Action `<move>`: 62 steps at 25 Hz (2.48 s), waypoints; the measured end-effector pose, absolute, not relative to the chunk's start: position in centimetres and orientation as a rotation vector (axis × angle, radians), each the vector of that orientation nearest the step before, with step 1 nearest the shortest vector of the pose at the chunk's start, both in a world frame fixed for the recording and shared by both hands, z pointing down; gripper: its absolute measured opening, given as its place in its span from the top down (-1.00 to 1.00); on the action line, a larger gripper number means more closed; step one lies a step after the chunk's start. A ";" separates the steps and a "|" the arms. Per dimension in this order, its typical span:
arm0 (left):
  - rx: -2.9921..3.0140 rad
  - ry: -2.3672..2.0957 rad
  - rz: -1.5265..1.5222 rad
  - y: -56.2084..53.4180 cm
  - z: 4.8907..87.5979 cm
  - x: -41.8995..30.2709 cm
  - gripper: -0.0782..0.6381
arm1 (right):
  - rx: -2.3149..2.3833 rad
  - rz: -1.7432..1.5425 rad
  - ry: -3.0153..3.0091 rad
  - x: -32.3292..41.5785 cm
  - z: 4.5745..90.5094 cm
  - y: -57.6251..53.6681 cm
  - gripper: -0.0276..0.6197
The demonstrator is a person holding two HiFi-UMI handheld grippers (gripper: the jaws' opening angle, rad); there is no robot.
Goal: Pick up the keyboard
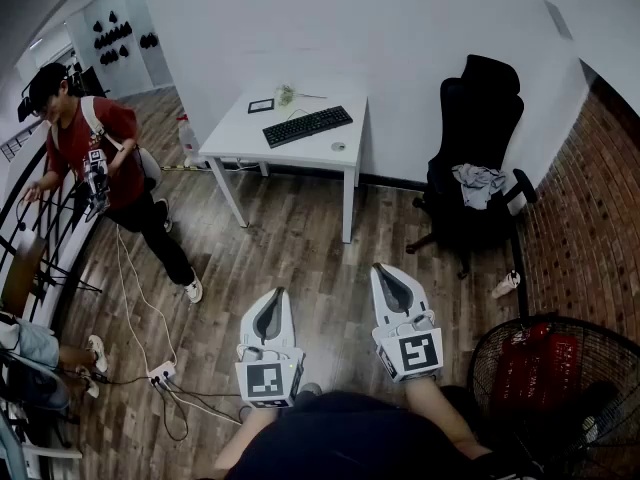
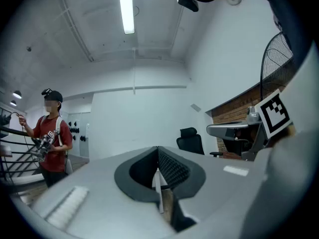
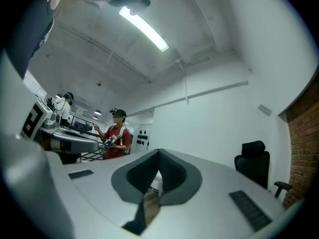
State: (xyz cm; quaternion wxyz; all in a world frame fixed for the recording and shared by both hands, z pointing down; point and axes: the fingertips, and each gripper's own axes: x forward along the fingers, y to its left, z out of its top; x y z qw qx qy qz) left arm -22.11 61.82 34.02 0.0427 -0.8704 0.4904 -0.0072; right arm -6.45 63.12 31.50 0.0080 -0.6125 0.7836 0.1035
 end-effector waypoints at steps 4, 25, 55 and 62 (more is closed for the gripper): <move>-2.604 1.464 -0.001 61.3 33.2 -22.3 0.75 | -1.927 0.331 2.428 -6.2 31.4 63.4 0.88; -2.690 1.537 0.007 51.0 36.5 -21.0 0.61 | -1.955 0.282 2.415 -4.2 33.8 54.9 0.88; -2.868 1.487 -0.058 15.0 40.6 -19.7 0.40 | -2.094 0.219 2.426 -1.5 35.2 19.8 0.88; -2.841 1.532 -0.027 11.1 40.6 -19.3 0.40 | -2.025 0.279 2.454 -0.4 35.1 14.8 0.87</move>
